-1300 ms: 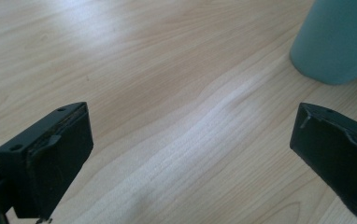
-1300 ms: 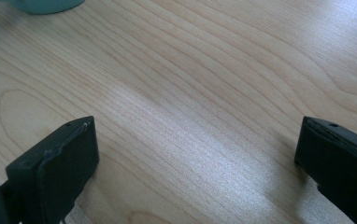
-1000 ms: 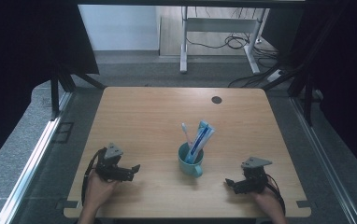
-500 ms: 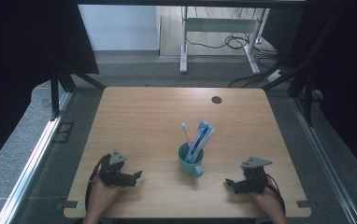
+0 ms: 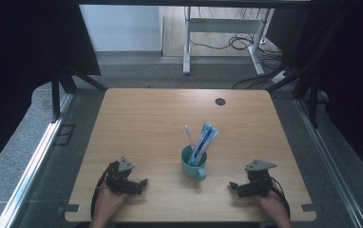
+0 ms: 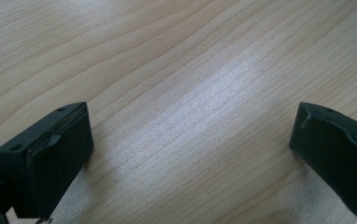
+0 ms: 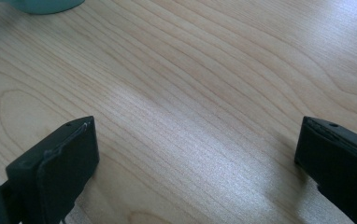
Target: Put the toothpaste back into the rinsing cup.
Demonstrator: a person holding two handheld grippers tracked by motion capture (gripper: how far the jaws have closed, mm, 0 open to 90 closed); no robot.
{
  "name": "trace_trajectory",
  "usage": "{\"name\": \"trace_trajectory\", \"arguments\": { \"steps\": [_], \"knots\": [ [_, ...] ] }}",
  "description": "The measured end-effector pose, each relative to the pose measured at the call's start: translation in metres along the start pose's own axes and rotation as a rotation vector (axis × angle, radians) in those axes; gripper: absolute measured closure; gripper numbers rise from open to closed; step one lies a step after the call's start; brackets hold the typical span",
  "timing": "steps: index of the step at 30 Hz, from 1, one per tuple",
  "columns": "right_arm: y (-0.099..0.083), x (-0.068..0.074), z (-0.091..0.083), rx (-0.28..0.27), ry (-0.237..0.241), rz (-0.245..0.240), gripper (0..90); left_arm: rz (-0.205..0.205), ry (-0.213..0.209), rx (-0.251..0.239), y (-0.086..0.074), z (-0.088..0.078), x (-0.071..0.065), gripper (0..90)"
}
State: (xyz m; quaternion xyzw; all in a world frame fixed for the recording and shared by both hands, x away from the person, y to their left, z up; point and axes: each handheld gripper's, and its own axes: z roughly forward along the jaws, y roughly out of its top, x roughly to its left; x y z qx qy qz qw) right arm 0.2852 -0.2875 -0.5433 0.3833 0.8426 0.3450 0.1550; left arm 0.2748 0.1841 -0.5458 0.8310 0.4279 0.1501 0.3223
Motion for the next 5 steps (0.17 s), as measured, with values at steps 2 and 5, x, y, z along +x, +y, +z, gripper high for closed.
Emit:
{"name": "trace_trajectory", "arguments": {
  "steps": [2,5],
  "knots": [
    [0.0,0.0,0.0,0.0,0.0,0.0,0.0,-0.001,0.0,0.001,0.0,0.0001,0.0001,0.0],
    [-0.0001,0.0,0.0001,-0.001,0.0,0.0,0.0,-0.006,0.002,0.001,0.0,0.0001,0.0003,0.0]
  ]
}}
